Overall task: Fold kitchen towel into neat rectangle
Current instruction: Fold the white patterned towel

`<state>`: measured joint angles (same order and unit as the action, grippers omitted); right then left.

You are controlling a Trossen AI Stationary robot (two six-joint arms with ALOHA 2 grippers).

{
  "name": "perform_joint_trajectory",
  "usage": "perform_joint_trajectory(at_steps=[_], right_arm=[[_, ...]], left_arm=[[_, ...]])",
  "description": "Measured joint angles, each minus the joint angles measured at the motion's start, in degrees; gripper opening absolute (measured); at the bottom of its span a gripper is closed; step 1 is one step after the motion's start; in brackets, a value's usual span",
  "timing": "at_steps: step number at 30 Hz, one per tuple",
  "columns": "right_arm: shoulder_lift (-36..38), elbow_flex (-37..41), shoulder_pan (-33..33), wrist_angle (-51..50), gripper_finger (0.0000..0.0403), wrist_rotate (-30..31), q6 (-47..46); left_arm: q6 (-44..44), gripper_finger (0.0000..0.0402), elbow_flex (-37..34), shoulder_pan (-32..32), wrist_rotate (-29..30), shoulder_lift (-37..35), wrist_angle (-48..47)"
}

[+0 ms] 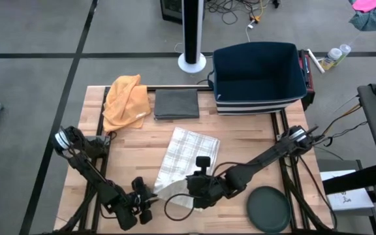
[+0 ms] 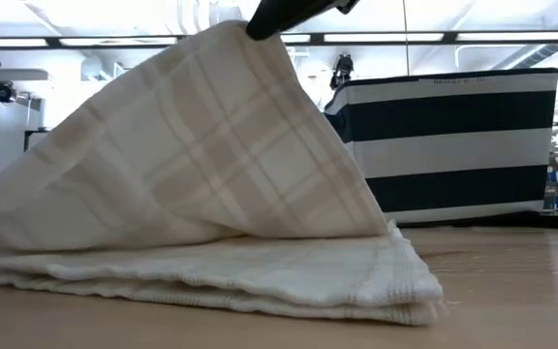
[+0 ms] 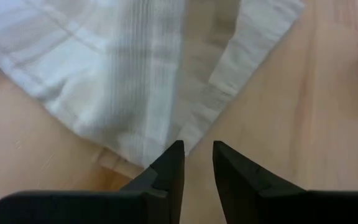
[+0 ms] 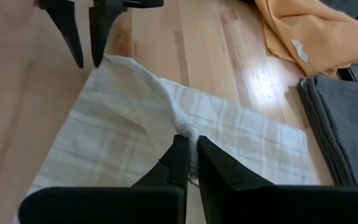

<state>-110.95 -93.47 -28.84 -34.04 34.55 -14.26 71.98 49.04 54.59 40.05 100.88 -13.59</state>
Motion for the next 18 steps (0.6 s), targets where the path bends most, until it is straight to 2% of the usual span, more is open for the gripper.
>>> perform_joint_trajectory(at_steps=[6,9,14,18], right_arm=[[0.61,0.00,0.34,0.32,0.0013,0.08,0.12],[0.50,0.00,0.46,0.22,0.0013,0.06,-0.10],[0.43,0.00,0.50,0.26,0.0013,0.06,-0.19],[0.43,0.00,0.50,0.29,0.0013,0.06,-0.27]], left_arm=[[1.46,0.0075,-0.02,-0.22,-0.32,1.08,-0.29],[6.22,0.0075,-0.07,-0.45,-1.39,1.82,-0.94],[15.48,0.0075,0.10,-0.39,-6.74,2.18,-3.43],[17.49,0.0075,0.64,1.18,-3.65,2.37,-3.93]])
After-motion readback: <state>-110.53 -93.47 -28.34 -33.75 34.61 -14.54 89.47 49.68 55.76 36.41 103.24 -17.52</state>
